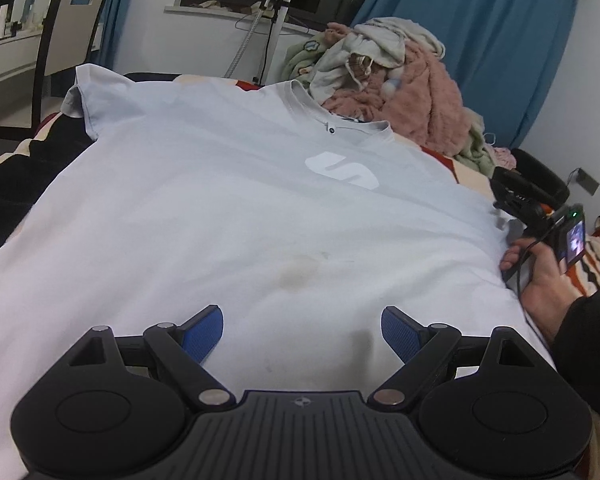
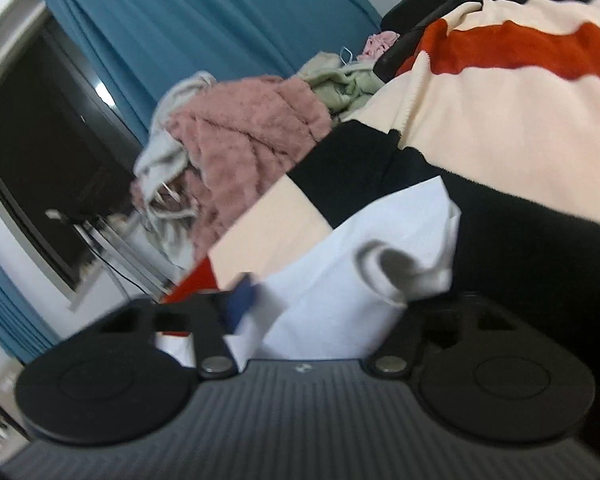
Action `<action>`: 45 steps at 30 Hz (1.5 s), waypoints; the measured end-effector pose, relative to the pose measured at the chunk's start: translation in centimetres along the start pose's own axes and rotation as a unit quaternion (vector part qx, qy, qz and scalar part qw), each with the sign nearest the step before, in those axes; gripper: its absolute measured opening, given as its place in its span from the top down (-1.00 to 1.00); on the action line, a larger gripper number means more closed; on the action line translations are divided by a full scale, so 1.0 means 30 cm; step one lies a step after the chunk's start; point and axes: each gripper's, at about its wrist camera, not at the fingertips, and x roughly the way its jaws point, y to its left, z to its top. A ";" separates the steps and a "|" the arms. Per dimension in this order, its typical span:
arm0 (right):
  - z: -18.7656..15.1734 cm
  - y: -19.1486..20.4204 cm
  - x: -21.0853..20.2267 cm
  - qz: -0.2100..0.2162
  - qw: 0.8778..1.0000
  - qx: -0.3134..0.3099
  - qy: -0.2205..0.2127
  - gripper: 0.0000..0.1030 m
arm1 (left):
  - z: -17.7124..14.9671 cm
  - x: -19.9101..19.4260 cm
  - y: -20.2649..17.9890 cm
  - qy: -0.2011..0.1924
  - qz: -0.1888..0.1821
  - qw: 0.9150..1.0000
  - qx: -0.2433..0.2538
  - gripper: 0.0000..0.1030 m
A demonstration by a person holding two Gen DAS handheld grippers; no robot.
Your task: Fold clothes
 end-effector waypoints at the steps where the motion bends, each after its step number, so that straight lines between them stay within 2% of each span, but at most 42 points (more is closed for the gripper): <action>1: 0.005 0.008 -0.001 -0.010 1.000 -0.007 0.004 0.77 | 0.004 -0.003 0.002 -0.001 0.002 1.000 -0.003 -0.71; 5: 0.034 0.093 -0.054 -0.039 0.996 -0.074 0.000 0.84 | 0.020 -0.019 0.010 -0.003 0.010 1.000 -0.013 -0.71; 11: 0.103 0.374 -0.186 -0.069 0.982 -0.173 -0.029 0.86 | 0.070 -0.097 0.061 -0.002 0.031 0.999 -0.036 -0.71; 14: 0.102 0.558 -0.243 -0.079 0.971 -0.220 -0.054 0.86 | 0.097 -0.155 0.110 -0.025 0.033 0.998 -0.044 -0.71; 16: 0.068 0.689 -0.264 -0.078 0.964 -0.244 -0.067 0.86 | 0.111 -0.187 0.143 -0.055 0.050 0.997 -0.035 -0.73; 18: 0.009 0.808 -0.269 -0.078 0.957 -0.271 -0.073 0.86 | 0.128 -0.193 0.179 -0.068 0.079 0.994 -0.030 -0.74; 23: -0.283 1.074 -0.194 -0.064 0.927 -0.367 -0.045 0.86 | 0.171 -0.179 0.286 -0.072 0.097 0.989 -0.081 -0.74; 27: -0.589 1.181 -0.058 -0.055 0.908 -0.416 0.020 0.86 | 0.181 -0.144 0.322 -0.078 0.116 0.987 -0.078 -0.74; 30: -0.778 1.226 0.011 -0.045 0.892 -0.449 0.042 0.86 | 0.184 -0.097 0.345 -0.071 0.123 0.987 -0.077 -0.74; 33: -0.876 1.238 0.053 -0.031 0.886 -0.459 0.056 0.85 | 0.190 -0.055 0.374 -0.069 0.123 0.986 -0.084 -0.74; 36: -0.868 1.226 0.071 -0.016 0.891 -0.446 0.085 0.79 | 0.193 -0.010 0.402 -0.060 0.115 0.987 -0.095 -0.74; 37: -0.861 1.221 0.075 -0.009 0.893 -0.440 0.096 0.65 | 0.194 0.003 0.406 -0.057 0.114 0.987 -0.097 -0.74; 38: -0.851 1.218 0.078 -0.001 0.895 -0.431 0.111 0.43 | 0.194 0.013 0.410 -0.055 0.114 0.987 -0.098 -0.74; 39: -0.844 1.227 0.080 0.010 0.899 -0.417 0.130 -0.12 | 0.194 0.023 0.413 -0.054 0.113 0.987 -0.098 -0.74; 40: -0.840 1.246 0.072 0.025 0.905 -0.401 0.144 -0.46 | 0.194 0.028 0.413 -0.053 0.112 0.987 -0.098 -0.74; 42: -0.800 1.244 0.004 0.058 0.911 -0.378 0.156 -0.47 | 0.192 0.027 0.408 -0.053 0.108 0.988 -0.098 -0.74; 45: -0.740 1.255 -0.132 0.094 0.910 -0.372 0.157 -0.47 | 0.188 0.018 0.396 -0.053 0.106 0.989 -0.094 -0.74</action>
